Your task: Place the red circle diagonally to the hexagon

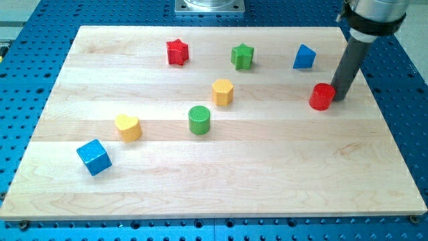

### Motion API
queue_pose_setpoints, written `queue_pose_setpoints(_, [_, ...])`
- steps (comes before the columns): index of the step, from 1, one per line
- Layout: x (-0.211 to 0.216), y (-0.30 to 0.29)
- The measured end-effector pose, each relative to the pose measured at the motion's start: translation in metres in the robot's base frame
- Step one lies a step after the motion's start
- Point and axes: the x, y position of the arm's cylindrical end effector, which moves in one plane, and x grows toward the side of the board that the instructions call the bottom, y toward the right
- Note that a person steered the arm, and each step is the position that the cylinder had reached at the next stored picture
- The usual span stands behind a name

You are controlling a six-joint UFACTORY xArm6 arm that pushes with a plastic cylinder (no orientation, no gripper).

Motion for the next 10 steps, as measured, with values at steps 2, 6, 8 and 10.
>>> queue_pose_setpoints(2, [-0.016, -0.028])
queue_pose_setpoints(6, [0.064, -0.071])
queue_pose_setpoints(8, [-0.029, -0.044])
queue_pose_setpoints(10, [0.03, -0.005])
